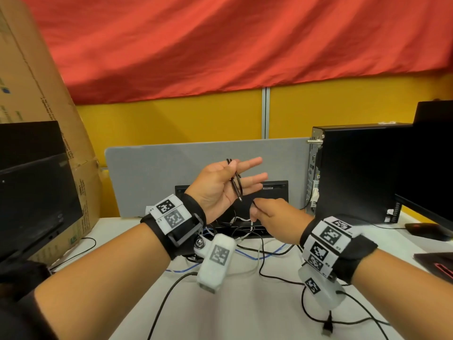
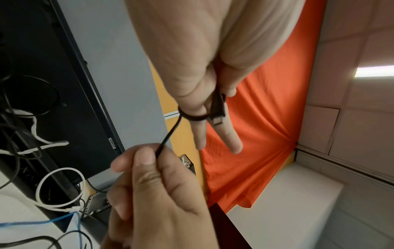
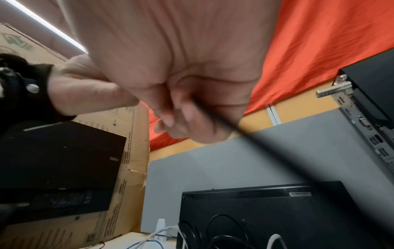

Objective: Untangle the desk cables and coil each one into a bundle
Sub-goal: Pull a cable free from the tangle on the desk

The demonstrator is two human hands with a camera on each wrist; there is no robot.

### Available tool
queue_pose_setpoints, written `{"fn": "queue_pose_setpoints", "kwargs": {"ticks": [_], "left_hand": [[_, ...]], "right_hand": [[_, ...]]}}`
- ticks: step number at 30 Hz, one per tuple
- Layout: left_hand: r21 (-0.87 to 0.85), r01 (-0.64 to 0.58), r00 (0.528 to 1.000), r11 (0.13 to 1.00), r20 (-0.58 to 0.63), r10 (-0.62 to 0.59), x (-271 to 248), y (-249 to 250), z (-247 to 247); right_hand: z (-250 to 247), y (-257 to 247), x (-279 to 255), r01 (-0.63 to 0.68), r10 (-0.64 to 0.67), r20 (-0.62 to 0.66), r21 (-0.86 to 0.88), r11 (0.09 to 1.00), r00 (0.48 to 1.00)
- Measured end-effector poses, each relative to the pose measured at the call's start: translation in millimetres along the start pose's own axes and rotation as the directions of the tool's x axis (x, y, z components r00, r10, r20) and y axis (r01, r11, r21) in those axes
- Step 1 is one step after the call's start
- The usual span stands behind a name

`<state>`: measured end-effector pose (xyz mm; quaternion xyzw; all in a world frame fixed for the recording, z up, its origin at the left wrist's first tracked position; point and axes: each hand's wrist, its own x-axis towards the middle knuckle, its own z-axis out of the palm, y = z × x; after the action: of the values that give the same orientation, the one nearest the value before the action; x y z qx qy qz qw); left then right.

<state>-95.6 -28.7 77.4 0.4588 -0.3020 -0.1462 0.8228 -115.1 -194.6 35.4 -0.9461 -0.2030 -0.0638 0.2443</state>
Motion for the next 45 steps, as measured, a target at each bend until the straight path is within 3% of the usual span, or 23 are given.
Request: {"fn": "queue_pose_setpoints", "kwargs": {"ticks": [6, 11, 20, 22, 26, 30, 33, 38, 42, 45], "left_hand": [[0.171, -0.007, 0.990, 0.985, -0.135, 0.031, 5, -2, -10], [0.344, 0.043, 0.997, 0.938, -0.076, -0.018, 1, 1, -20], [0.539, 0.183, 0.974, 0.822, 0.014, -0.226, -9, 1, -12], [0.534, 0.197, 0.960, 0.822, 0.065, -0.273, -11, 3, -9], [0.432, 0.240, 0.955, 0.870, 0.058, -0.292, -14, 4, -7], [0.397, 0.233, 0.950, 0.888, 0.103, -0.296, -13, 1, -3], [0.269, 0.308, 0.928, 0.913, 0.125, -0.350, -12, 2, -3], [0.065, 0.301, 0.940, 0.952, 0.149, -0.307, -14, 3, -3], [0.002, 0.179, 0.982, 0.984, 0.059, -0.179, -11, 1, 0], [-0.019, 0.067, 0.998, 0.998, 0.011, -0.067, -6, -1, 4]], "right_hand": [[-4, -20, -6, 0.047, -0.044, 0.106, -0.024, 0.999, 0.993], [-27, -28, -11, 0.100, -0.100, -0.034, -0.018, 0.995, 0.994], [-53, -33, -10, 0.114, -0.111, -0.208, 0.001, 0.993, 0.972], [-56, -33, -8, 0.134, -0.123, -0.279, 0.020, 0.991, 0.952], [-63, -24, -2, 0.146, -0.102, -0.433, 0.069, 0.987, 0.895], [-61, -15, 5, 0.145, -0.078, -0.486, 0.102, 0.984, 0.870], [-55, -9, 10, 0.159, -0.075, -0.506, 0.125, 0.979, 0.859], [-40, 2, 15, 0.110, -0.051, -0.438, 0.112, 0.988, 0.898], [-20, 10, 12, 0.016, 0.016, -0.222, 0.141, 0.990, 0.975], [-7, 9, 8, -0.017, 0.026, -0.083, 0.098, 0.995, 0.996]]}}
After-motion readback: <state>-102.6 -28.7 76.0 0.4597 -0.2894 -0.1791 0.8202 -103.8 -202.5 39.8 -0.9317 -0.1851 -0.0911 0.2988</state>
